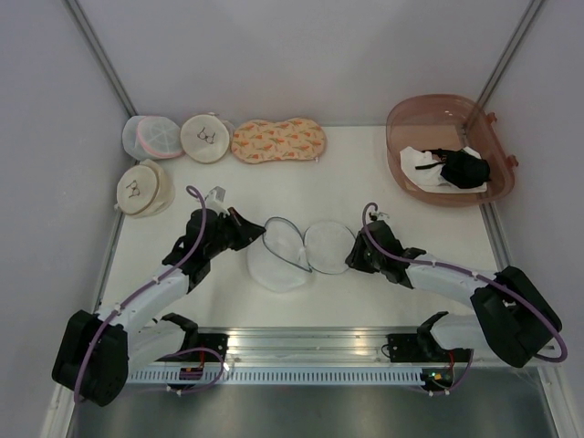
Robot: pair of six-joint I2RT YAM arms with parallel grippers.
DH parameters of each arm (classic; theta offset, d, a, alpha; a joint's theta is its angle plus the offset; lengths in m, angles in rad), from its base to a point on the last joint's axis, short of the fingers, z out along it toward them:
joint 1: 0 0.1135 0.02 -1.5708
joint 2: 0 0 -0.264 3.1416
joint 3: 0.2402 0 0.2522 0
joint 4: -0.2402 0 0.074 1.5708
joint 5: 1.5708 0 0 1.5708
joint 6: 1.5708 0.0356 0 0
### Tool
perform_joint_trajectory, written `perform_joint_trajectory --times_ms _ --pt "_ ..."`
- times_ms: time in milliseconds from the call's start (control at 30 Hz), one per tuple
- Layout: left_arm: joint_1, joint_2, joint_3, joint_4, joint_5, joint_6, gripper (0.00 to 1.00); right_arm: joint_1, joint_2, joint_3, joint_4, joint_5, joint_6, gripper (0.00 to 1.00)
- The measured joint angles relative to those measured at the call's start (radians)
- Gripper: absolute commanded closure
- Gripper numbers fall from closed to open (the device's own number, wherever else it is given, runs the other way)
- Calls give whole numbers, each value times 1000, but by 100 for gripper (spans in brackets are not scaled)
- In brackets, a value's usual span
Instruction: Unzip the laundry bag and remove the bra
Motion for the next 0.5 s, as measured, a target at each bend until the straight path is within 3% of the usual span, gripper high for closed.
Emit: perform_joint_trajectory --times_ms 100,133,400,500 --pt "0 14 -16 27 22 -13 98 12 6 11 -4 44 -8 95" --pt "0 22 -23 39 32 -19 98 14 6 21 -8 55 -11 100" --pt "1 106 -48 119 75 -52 98 25 -37 245 -110 167 -157 100" --pt "2 145 -48 174 88 -70 98 49 -21 447 -188 185 -290 100"
